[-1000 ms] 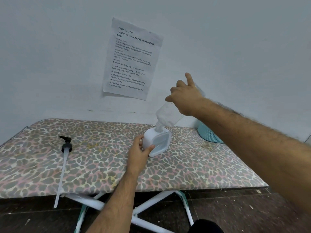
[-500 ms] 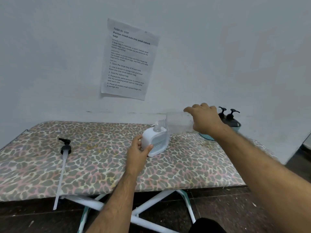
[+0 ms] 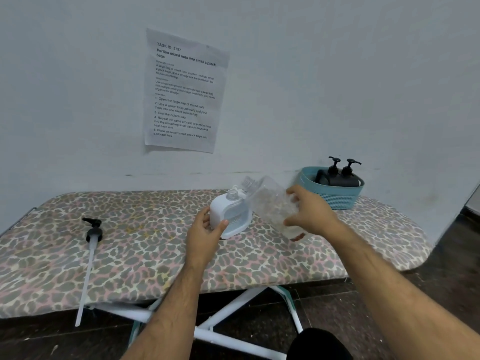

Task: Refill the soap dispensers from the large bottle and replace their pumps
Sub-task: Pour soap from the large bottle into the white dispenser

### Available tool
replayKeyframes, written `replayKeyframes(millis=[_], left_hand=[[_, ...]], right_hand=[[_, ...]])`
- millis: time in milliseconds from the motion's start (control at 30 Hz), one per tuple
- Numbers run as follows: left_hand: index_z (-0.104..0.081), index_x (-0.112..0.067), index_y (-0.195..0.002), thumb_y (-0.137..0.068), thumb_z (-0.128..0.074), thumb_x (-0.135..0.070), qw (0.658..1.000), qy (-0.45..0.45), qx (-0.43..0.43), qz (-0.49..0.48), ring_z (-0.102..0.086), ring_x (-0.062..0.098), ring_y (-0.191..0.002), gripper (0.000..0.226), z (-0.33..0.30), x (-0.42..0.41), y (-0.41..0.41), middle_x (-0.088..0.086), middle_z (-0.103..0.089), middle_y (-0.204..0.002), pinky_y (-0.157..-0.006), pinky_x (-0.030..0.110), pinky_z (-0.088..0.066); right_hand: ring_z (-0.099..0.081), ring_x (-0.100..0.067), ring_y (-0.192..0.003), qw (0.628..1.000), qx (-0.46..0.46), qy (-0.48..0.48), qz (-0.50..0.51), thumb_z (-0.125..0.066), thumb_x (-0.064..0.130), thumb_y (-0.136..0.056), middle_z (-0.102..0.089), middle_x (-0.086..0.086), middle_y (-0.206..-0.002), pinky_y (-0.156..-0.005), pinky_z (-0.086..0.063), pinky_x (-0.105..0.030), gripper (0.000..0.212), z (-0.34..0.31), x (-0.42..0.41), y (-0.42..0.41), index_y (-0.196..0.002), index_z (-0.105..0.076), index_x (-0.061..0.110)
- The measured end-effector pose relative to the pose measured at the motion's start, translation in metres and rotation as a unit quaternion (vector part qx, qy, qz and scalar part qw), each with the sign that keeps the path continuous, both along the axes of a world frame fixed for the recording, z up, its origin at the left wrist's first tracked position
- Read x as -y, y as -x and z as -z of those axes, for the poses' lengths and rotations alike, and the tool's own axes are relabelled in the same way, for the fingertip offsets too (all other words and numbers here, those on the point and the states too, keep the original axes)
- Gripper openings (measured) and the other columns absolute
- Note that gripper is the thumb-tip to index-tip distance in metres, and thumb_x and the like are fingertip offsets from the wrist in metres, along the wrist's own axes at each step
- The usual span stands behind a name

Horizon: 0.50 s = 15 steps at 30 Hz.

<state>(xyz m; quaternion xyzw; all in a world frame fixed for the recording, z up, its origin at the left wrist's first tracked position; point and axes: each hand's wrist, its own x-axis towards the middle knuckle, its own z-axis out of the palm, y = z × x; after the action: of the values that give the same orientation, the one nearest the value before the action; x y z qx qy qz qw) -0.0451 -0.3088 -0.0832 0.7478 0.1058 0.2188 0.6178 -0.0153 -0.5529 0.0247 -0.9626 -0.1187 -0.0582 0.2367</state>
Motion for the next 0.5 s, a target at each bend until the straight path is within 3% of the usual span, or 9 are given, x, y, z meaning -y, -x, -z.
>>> replayKeyframes(millis=[267,500], left_hand=[[-0.046,-0.020,-0.142,-0.087,-0.073,-0.030,1.000,-0.029,-0.007,-0.007,-0.058,0.012,-0.103,0.063,-0.001,0.001,0.001,-0.001,-0.060,-0.124,-0.087,0.034,-0.055],[-0.046,-0.019,-0.142,-0.088,-0.071,-0.032,0.998,-0.053,-0.010,-0.016,-0.060,0.012,-0.102,0.061,0.000,0.004,0.001,0.001,-0.062,-0.126,-0.083,0.029,-0.053]], right_hand=[[-0.059,-0.016,-0.097,0.966,-0.021,-0.251,0.054,-0.088,0.020,-0.070,-0.058,0.000,-0.115,-0.073,-0.045,-0.026,0.076,0.037,0.003,0.009,-0.133,-0.044,0.016],[-0.057,-0.015,-0.092,0.932,0.042,-0.317,0.172,-0.085,0.024,-0.076,-0.059,-0.007,-0.125,-0.075,-0.049,-0.029,0.073,0.057,0.019,0.002,-0.131,-0.038,0.013]])
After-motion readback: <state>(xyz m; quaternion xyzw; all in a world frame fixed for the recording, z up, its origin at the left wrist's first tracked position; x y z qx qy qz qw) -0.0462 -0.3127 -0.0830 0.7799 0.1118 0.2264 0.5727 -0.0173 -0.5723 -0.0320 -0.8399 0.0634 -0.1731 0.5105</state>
